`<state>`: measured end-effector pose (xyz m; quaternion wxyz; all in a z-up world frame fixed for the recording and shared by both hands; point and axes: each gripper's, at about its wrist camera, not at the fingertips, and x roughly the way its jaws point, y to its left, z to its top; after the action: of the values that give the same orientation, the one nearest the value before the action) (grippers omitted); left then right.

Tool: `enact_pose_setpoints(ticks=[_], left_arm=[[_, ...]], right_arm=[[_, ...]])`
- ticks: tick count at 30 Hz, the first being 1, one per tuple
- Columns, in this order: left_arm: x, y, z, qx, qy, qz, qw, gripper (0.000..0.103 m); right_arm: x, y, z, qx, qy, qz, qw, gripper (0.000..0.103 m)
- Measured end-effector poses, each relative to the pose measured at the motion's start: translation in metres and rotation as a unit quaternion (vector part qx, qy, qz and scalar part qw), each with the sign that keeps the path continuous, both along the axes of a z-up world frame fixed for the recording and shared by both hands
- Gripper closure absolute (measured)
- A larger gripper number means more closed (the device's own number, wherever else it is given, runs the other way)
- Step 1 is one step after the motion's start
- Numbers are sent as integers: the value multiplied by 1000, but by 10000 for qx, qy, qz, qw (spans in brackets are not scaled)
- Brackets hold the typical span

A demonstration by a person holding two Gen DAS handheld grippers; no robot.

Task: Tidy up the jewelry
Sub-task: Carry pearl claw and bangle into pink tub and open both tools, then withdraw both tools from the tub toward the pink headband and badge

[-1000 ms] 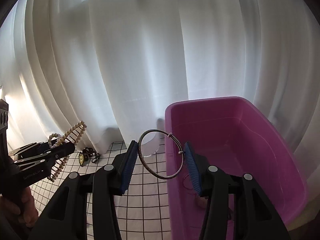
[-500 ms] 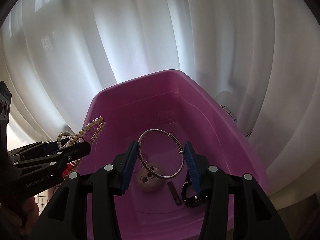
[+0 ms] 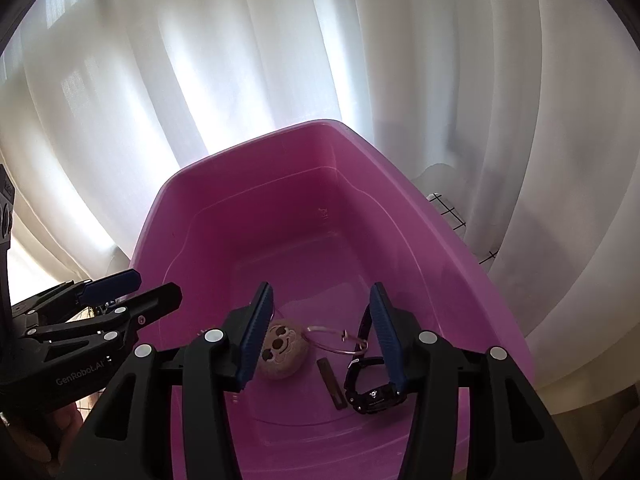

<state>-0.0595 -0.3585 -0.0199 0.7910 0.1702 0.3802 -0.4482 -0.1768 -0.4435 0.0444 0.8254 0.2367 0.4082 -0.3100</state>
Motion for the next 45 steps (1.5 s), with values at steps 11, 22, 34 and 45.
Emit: enact_pose_setpoints(ticks=[11,22,34,45], left_arm=[[-1,10,13,-187,-11,130,9997,21],[4,44,33,-315,-137,532,9980,17],[21,139,63,-772,-290,1178,9896,6],[73,289,34,-522,-356,2581,9641,6]], right_arm=[[-6,2,7,4,-180,-43,9998,46],[6,19,21,-25,-397,89,9992,42],[42,72,47,-97,-807,664,9945,35],[106,160,60,9,-1216,1893,9744,33]])
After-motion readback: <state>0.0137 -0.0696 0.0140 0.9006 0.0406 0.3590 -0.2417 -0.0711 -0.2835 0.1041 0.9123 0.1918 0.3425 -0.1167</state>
